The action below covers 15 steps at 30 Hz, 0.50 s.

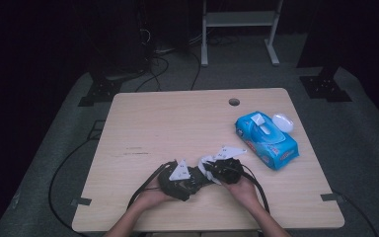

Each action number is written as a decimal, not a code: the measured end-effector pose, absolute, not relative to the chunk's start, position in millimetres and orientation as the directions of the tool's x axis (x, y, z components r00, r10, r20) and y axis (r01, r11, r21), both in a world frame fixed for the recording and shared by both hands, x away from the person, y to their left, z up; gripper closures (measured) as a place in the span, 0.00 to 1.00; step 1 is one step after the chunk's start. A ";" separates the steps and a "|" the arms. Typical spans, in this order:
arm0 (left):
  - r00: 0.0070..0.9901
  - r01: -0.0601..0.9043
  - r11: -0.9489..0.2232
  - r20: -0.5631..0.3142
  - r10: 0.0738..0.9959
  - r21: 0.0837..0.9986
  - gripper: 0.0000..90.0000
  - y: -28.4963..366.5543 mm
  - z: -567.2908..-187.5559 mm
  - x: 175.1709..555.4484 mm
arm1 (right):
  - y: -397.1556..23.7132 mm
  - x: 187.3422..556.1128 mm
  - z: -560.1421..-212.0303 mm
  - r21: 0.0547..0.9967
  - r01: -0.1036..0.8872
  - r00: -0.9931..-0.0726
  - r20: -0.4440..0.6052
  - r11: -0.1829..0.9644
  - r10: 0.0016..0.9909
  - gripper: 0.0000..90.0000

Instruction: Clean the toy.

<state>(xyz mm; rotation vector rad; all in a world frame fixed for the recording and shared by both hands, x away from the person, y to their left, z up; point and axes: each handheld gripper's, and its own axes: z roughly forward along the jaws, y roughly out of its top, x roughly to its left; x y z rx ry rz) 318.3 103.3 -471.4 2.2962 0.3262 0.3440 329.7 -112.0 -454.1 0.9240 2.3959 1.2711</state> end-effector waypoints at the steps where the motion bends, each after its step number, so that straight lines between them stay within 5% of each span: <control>1: 0.930 0.130 -0.665 0.143 0.340 0.736 0.27 103.2 -472.0 318.3 | -108.7 326.9 -453.7 0.817 0.401 -0.768 0.054 0.414 0.638 0.94; 7: 0.928 0.132 -0.669 0.146 0.342 0.731 0.27 104.1 -472.1 318.3 | -77.6 309.3 -453.4 0.821 0.366 -0.853 0.107 0.439 0.511 0.94; 15: 0.925 0.133 -0.663 0.149 0.350 0.736 0.27 107.5 -470.3 320.0 | -94.8 313.7 -452.5 0.813 0.356 -0.825 0.040 0.461 0.564 0.94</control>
